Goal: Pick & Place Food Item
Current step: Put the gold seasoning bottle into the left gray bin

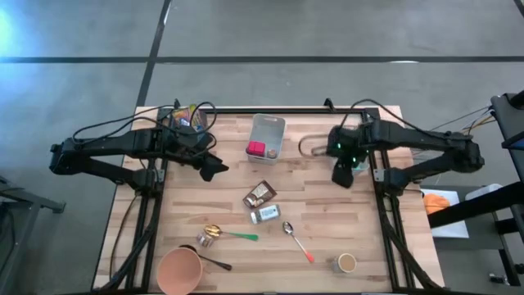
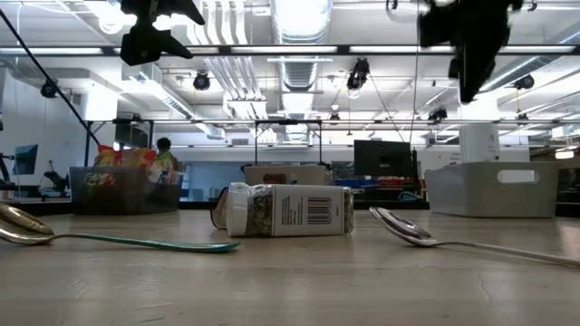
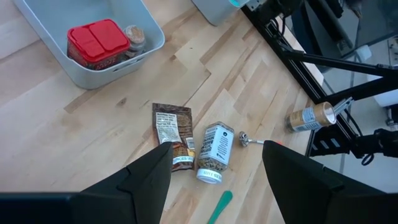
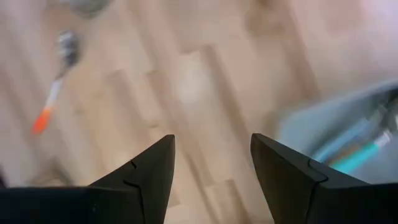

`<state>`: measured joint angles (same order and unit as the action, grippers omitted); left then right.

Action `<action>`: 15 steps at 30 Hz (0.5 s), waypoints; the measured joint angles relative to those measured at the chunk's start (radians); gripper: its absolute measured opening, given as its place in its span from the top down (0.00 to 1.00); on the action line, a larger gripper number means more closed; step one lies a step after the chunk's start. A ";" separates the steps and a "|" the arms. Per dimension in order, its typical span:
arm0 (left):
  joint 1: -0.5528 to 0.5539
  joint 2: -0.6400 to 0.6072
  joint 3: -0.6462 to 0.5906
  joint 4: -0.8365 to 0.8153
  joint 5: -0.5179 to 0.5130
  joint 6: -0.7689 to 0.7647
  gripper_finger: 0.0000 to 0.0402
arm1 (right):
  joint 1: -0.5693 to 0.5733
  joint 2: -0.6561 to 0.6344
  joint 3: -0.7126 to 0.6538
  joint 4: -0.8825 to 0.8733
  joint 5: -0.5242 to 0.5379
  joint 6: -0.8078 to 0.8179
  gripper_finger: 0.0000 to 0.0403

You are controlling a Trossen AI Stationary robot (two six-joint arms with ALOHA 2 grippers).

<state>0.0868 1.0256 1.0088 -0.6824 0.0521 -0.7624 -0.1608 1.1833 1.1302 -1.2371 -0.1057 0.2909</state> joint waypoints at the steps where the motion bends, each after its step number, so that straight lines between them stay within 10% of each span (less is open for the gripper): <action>1: 0.000 0.000 0.000 -0.001 0.000 0.000 0.37 | 0.044 0.005 0.022 -0.006 0.000 0.006 0.48; 15: 0.001 0.000 0.000 -0.004 0.001 0.007 0.37 | 0.462 0.010 0.065 0.075 0.026 0.389 0.48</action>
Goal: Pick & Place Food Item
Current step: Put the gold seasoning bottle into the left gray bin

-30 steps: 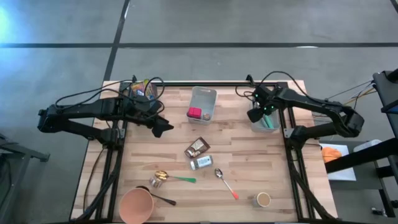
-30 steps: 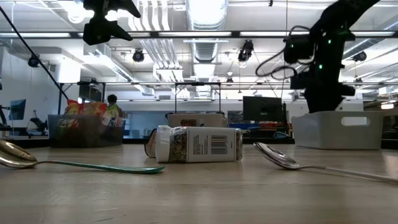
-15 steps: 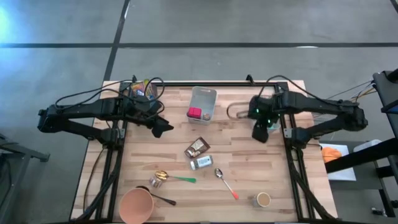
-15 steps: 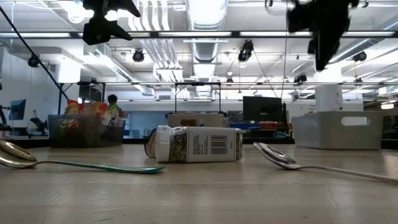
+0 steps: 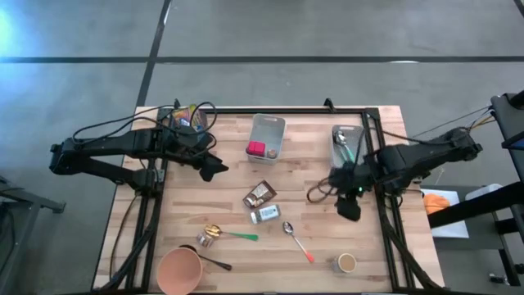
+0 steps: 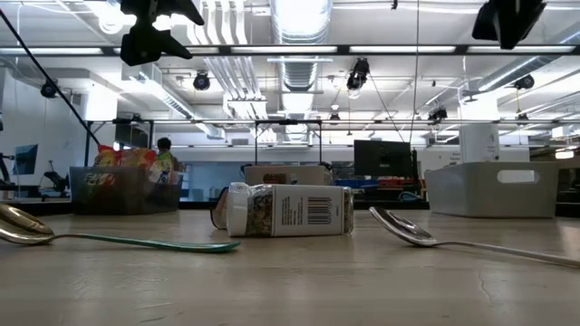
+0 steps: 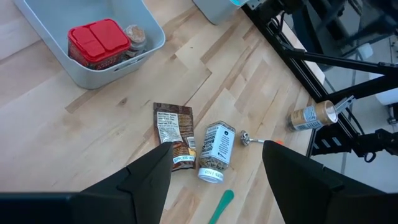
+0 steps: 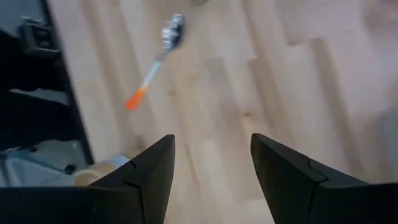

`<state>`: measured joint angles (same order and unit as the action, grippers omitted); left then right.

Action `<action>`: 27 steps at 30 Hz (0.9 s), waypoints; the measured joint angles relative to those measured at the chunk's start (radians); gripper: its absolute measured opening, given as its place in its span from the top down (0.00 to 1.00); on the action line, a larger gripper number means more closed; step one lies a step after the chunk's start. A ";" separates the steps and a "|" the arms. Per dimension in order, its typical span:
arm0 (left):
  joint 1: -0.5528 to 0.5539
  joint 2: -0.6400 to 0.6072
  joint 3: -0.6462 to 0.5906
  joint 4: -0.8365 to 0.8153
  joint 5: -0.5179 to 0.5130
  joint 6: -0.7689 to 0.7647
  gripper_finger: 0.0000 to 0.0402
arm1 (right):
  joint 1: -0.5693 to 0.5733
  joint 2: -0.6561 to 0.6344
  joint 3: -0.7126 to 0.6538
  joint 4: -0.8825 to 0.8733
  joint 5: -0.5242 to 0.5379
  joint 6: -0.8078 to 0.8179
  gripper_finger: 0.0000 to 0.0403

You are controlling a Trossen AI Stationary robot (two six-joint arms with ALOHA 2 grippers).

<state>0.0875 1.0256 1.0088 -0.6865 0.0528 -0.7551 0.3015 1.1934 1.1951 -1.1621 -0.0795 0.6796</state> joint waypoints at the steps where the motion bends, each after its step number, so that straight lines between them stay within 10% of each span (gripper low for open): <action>1: 0.000 0.000 0.000 0.000 0.000 0.000 0.37 | 0.023 0.000 -0.010 0.028 -0.001 0.011 0.48; 27: 0.000 -0.001 0.000 -0.021 -0.051 0.050 0.37 | 0.120 0.030 -0.168 0.401 -0.128 0.217 0.48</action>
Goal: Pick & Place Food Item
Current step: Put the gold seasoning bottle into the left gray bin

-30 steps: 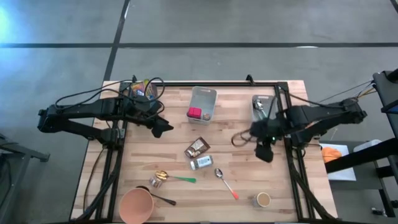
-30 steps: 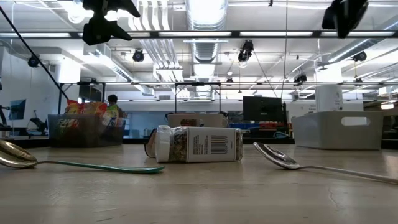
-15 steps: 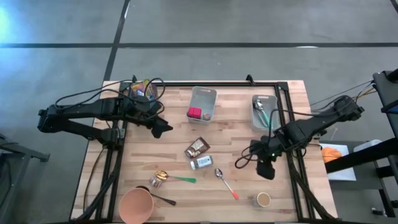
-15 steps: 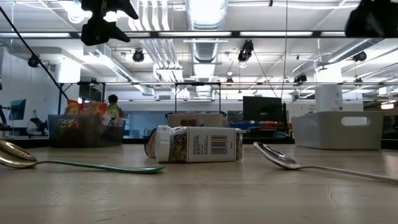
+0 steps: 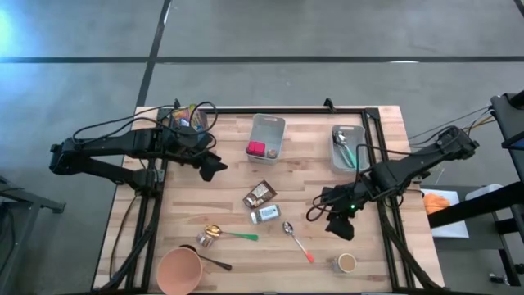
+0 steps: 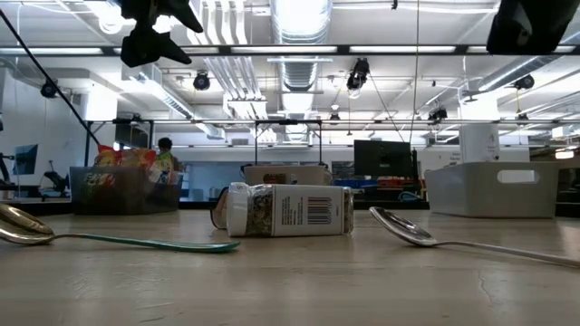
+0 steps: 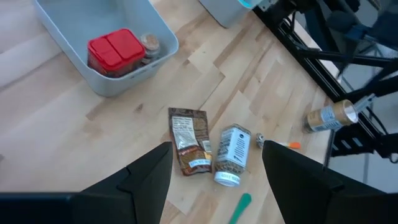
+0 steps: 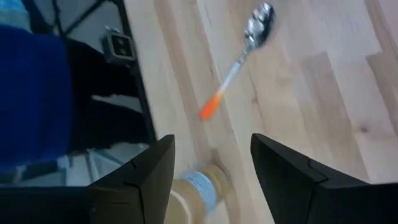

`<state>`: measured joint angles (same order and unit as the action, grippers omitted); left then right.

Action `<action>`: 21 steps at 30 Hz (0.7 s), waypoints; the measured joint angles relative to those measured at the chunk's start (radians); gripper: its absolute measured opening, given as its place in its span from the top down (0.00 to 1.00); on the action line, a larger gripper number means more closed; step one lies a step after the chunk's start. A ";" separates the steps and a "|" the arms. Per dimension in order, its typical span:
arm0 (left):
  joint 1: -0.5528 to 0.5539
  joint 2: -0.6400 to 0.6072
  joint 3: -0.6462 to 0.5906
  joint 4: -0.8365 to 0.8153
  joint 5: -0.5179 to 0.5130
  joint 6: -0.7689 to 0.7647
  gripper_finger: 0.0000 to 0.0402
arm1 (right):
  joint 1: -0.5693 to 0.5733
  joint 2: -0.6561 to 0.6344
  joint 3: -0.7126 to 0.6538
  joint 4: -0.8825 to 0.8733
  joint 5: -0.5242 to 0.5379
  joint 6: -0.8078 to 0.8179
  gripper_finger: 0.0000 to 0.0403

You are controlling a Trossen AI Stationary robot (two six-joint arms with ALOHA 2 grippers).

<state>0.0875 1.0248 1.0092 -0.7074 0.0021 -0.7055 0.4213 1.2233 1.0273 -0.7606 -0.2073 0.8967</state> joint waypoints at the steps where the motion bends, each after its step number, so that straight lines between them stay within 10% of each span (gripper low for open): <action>1: 0.000 0.000 0.000 0.000 -0.002 0.000 0.37 | 0.000 0.003 0.009 0.006 0.001 0.016 0.48; 21: -0.001 0.000 0.000 -0.001 -0.002 -0.001 0.37 | 0.152 0.123 0.349 -0.346 0.398 0.262 0.48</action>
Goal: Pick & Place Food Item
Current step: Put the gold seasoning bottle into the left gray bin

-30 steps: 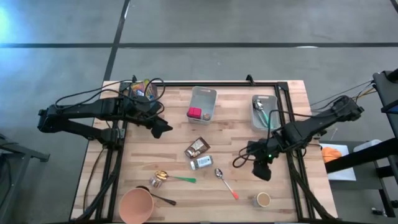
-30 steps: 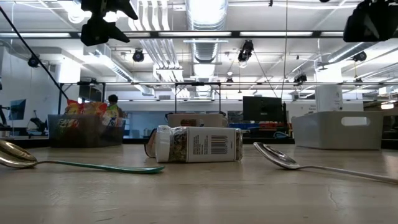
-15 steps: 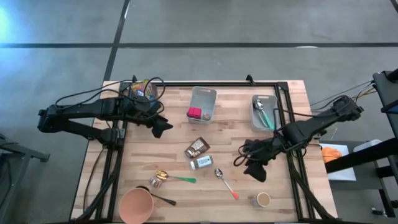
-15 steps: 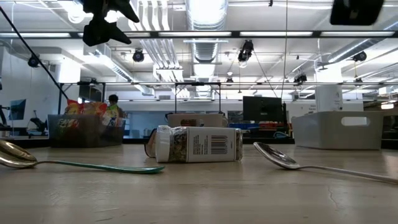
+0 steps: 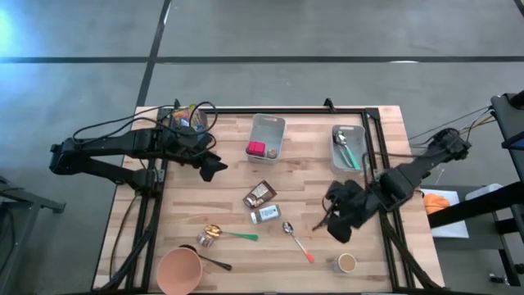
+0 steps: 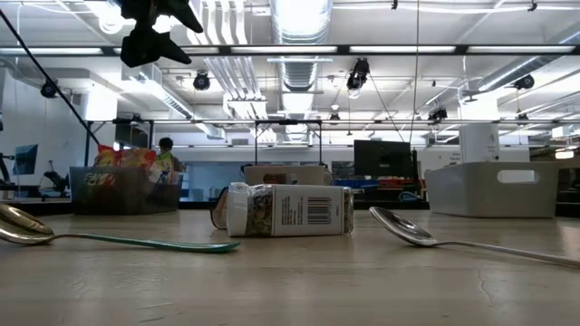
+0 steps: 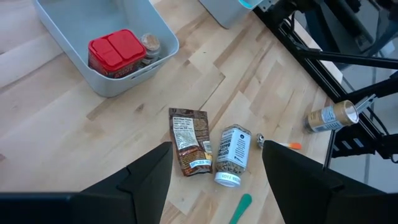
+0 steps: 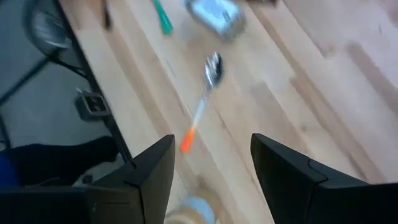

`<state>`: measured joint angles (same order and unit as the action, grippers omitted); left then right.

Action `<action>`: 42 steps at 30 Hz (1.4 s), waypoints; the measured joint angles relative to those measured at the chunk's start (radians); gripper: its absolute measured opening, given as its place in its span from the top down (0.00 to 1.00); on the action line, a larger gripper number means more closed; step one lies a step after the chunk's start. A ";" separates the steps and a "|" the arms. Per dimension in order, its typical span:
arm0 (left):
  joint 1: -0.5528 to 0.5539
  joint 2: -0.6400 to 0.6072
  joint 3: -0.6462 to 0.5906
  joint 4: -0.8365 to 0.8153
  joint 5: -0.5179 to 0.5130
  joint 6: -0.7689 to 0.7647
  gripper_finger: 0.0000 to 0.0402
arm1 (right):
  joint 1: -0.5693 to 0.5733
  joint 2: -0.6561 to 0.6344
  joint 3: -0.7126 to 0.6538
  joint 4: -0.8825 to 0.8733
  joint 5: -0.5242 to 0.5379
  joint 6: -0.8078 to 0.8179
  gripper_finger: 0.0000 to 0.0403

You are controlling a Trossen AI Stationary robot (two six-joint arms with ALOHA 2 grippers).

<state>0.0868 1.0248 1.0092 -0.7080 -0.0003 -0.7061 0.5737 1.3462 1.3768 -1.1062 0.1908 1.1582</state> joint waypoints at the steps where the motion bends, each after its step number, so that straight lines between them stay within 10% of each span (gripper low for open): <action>1: 0.000 0.000 0.000 0.000 0.000 0.000 0.37 | 0.016 0.018 0.016 -0.029 0.000 0.037 0.48; 37: 0.000 0.000 0.000 0.000 0.000 -0.001 0.37 | 0.235 0.235 0.076 -0.109 -0.239 0.472 0.48; 42: 0.000 0.000 0.000 0.000 0.000 -0.001 0.37 | 0.251 0.239 0.075 -0.109 -0.264 0.505 0.36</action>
<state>0.0868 1.0248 1.0092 -0.7082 -0.0004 -0.7067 0.8245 1.5856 1.4518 -1.2151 -0.0735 1.6629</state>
